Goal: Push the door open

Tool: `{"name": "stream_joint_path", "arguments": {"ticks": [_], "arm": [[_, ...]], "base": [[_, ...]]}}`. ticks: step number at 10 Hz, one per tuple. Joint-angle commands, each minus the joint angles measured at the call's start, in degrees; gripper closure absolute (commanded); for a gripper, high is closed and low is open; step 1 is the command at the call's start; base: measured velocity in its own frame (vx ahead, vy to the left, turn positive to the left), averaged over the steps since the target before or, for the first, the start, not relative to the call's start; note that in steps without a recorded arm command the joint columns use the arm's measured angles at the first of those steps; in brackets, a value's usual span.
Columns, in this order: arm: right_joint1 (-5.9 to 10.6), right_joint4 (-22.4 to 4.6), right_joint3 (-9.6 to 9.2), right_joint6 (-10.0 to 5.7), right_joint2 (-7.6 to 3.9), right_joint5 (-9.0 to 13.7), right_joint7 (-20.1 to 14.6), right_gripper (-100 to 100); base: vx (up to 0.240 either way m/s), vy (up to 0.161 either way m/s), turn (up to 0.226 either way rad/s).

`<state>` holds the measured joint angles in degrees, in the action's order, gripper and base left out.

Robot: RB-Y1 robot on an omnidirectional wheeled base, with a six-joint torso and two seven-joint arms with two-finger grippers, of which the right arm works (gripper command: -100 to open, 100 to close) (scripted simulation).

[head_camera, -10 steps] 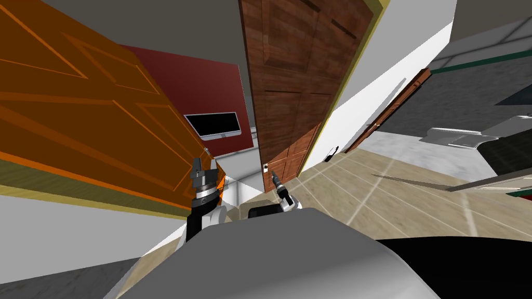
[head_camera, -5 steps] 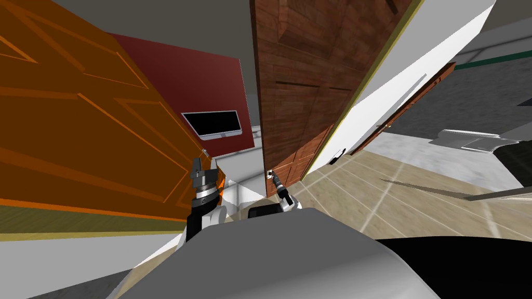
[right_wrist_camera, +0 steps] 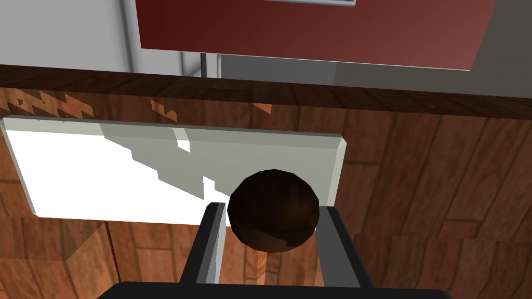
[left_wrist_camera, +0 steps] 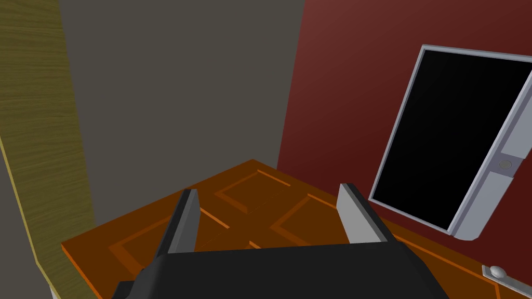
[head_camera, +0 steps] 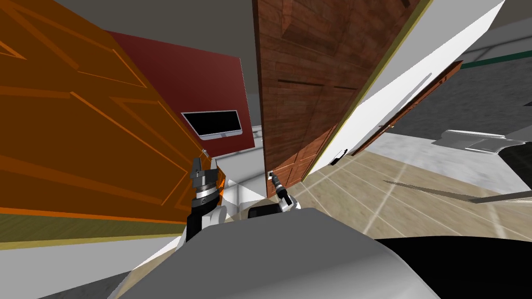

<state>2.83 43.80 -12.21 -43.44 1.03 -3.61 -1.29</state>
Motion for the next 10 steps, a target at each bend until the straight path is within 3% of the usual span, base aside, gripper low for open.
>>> {"name": "stream_joint_path", "arguments": {"ticks": [1,3,4,10], "arm": [[-0.08,-0.02,-0.01,-0.03,-0.02,0.0,0.0,100],[-0.08,-0.02,-0.01,-0.03,-0.02,0.0,0.0,100],[-0.01,-0.19,0.72,0.06,-1.04,0.34,0.22,100],[0.42,-0.57,3.75,-0.01,-3.64,1.76,1.06,100]], "base": [[-0.01,-0.004,-0.002],[-0.003,-0.001,-0.001],[0.085,0.048,-0.014],[0.169,0.09,-0.052]]}}
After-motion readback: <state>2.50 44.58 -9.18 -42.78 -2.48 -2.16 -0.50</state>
